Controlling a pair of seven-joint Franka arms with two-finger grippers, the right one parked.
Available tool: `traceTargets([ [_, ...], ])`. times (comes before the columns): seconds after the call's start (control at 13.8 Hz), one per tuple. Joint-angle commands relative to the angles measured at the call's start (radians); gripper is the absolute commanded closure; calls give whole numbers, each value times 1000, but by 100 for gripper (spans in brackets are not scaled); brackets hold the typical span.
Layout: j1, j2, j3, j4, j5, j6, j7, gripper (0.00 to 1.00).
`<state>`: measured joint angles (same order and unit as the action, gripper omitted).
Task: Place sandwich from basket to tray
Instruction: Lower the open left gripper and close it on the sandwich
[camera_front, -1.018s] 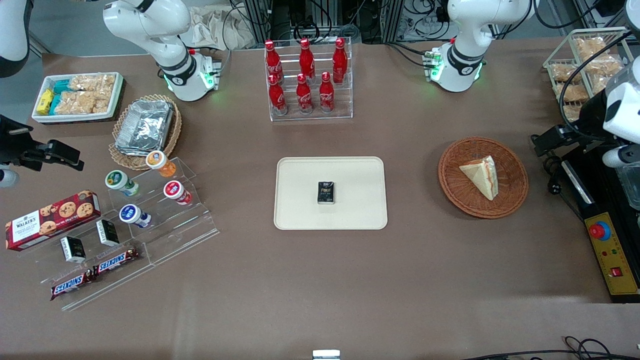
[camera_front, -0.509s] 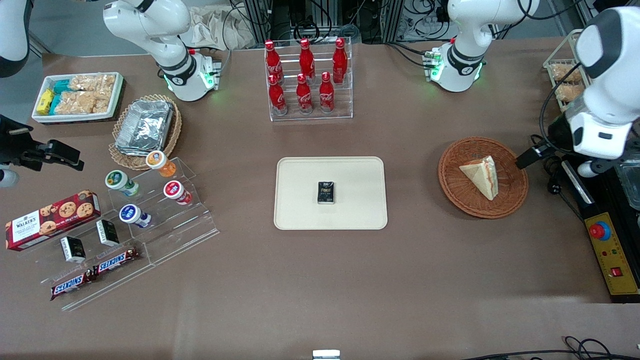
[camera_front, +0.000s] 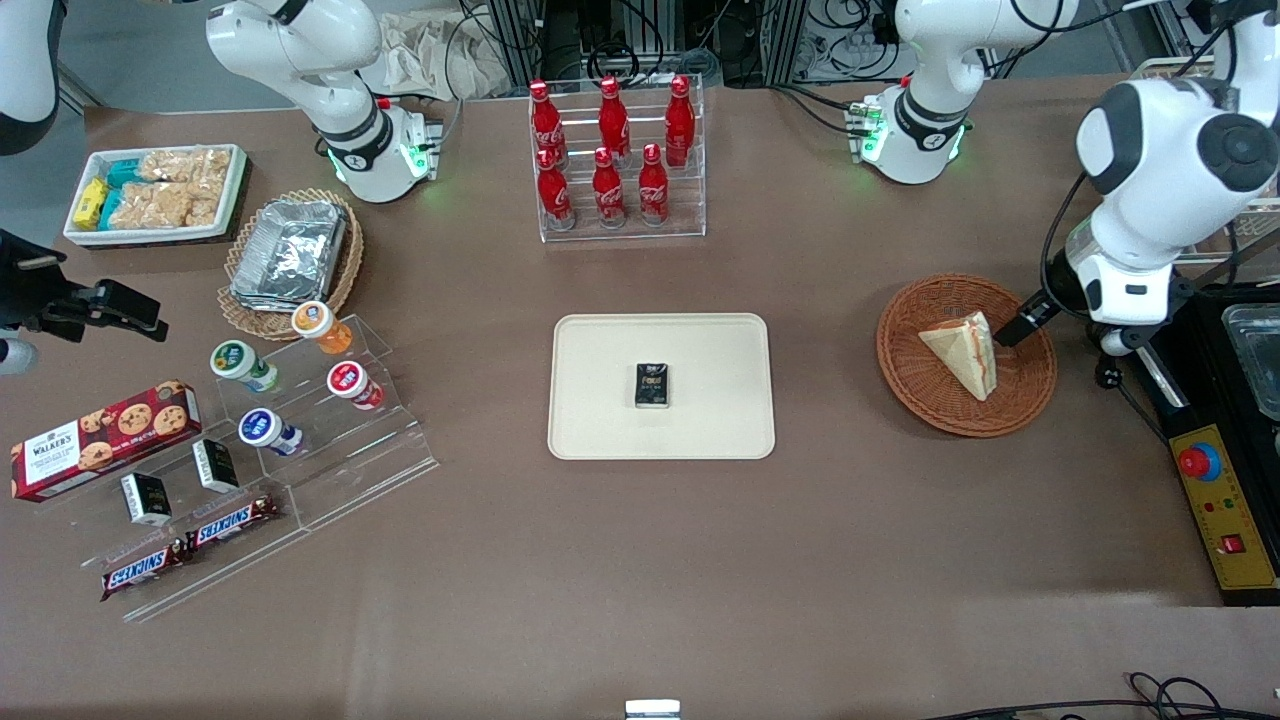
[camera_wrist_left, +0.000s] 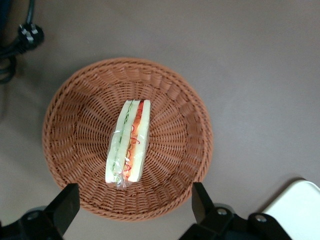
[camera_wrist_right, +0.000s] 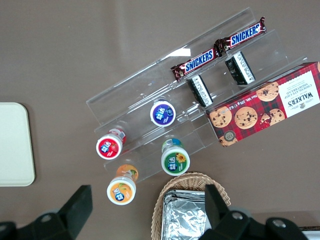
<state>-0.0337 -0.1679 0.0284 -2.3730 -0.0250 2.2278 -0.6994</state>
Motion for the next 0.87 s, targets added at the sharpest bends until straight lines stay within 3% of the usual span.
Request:
traceTargets([
  [0.0,3,17,-2,-103,-7,148,-46,0],
  [0.73,-2,201,-4,-268,4,514,-32,0],
  [0.8,-2,212,-4,-275,4,536,-31,5],
])
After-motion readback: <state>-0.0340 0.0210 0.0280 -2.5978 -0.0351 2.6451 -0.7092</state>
